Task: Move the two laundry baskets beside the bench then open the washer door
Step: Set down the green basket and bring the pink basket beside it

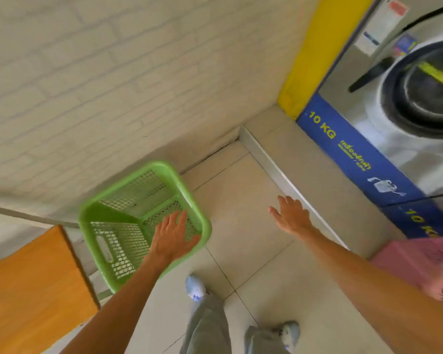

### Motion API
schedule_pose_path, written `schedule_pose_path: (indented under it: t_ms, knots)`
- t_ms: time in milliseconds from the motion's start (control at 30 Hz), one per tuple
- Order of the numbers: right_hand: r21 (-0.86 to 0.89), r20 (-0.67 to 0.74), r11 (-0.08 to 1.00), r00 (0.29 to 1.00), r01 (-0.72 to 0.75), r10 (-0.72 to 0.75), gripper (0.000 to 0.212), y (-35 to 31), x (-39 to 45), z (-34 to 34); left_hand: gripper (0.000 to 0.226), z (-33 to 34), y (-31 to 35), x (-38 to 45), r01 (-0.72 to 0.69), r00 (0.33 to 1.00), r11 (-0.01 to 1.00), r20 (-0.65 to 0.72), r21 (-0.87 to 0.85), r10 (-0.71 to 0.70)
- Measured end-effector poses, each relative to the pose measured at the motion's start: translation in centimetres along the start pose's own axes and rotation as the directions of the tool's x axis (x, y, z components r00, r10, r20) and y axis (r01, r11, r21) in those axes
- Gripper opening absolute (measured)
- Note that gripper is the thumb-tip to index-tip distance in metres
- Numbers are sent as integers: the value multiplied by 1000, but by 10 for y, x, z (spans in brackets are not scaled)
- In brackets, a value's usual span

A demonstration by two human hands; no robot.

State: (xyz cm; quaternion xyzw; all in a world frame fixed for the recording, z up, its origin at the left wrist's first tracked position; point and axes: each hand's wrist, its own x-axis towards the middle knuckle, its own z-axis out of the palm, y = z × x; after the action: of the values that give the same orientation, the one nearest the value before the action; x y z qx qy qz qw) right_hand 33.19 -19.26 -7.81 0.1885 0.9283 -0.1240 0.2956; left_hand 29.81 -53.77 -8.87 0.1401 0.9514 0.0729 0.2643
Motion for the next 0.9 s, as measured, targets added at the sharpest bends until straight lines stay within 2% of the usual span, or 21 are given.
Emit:
schedule_pose_path:
  t_ms: [100, 233, 433, 533, 700, 800, 900]
  knots:
    - [3, -44, 993, 992, -120, 120, 60, 90, -37, 2, 91, 1, 84, 5, -134, 991, 988, 26, 74, 132]
    - [162, -127, 958, 958, -235, 256, 59, 206, -89, 8, 92, 13, 201, 4, -300, 954, 944, 48, 138, 297]
    - [309, -339, 889, 835, -337, 434, 33, 367, -168, 31, 91, 60, 374, -10, -484, 875, 863, 118, 147, 470]
    - [368, -389, 839, 753, -400, 530, 32, 436, -205, 55, 88, 89, 448, -20, -563, 824, 819, 151, 113, 546]
    - [483, -392, 721, 613, -497, 686, 36, 519, -251, 88, 80, 119, 540, -30, -652, 754, 754, 180, 87, 631]
    - [528, -345, 634, 539, -565, 768, 37, 553, -273, 100, 76, 127, 584, -27, -682, 725, 730, 185, 52, 664]
    - [559, -255, 537, 485, -632, 837, 50, 581, -285, 107, 78, 137, 621, -21, -710, 692, 704, 215, 32, 689]
